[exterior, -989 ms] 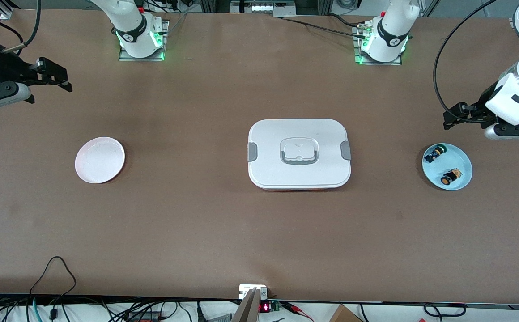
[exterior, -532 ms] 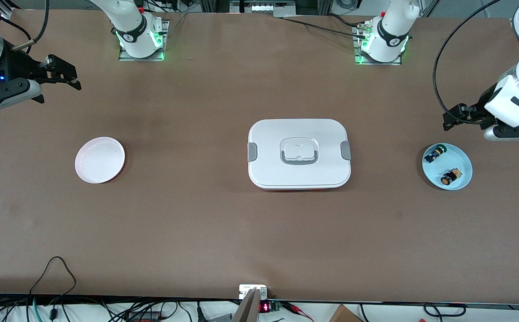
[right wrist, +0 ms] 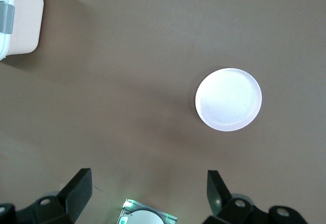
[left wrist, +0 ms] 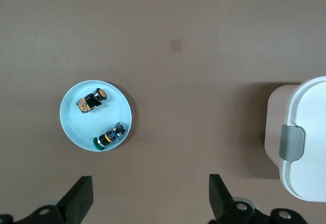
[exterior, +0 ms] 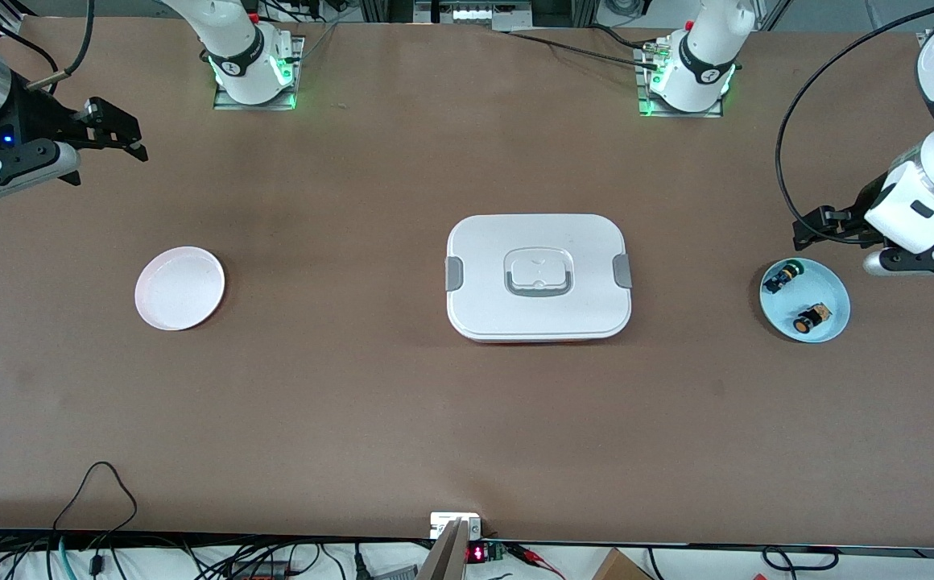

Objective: Transfer orange switch to right arm and place
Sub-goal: 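Lower the left gripper and grasp the orange-black switch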

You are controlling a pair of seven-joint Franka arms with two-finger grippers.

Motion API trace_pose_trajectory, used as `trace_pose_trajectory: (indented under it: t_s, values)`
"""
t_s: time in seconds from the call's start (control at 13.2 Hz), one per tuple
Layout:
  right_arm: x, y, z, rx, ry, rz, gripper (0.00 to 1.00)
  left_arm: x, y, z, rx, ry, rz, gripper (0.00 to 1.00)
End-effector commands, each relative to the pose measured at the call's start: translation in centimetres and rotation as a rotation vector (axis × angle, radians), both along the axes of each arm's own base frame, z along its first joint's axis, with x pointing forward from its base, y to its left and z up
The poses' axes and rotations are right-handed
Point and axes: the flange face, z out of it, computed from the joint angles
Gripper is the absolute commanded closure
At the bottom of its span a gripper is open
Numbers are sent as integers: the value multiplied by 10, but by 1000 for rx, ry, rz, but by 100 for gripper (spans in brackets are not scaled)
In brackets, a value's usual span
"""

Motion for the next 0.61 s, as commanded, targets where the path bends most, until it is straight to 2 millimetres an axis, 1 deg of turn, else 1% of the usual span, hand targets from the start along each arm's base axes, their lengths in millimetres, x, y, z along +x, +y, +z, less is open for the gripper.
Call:
trace_pose_trajectory:
  t_s: [0.0,0.08,0.15,0.23,0.3,0.38,0.46,0.53]
  values:
    - [1,-1,3,-12,0,13,0,29,26,-28,27,52,37,0]
    - [1,-3,3,-15,-1,11,0,31,30,-37,26,63,41,0]
    - [0,-4,8,-16,-7,6,0,33,39,-42,26,65,58,0]
    - [0,-6,17,-25,-29,4,0,39,52,-59,29,72,90,0]
    - [1,-7,24,-55,-47,7,0,45,76,-76,30,54,146,0]
    - [1,-7,26,-84,-58,13,0,51,96,-93,31,34,210,0]
    - [1,-6,25,-106,-59,18,0,53,102,-105,32,42,249,0]
    - [0,-6,25,-107,-50,18,0,52,103,-118,37,60,305,0]
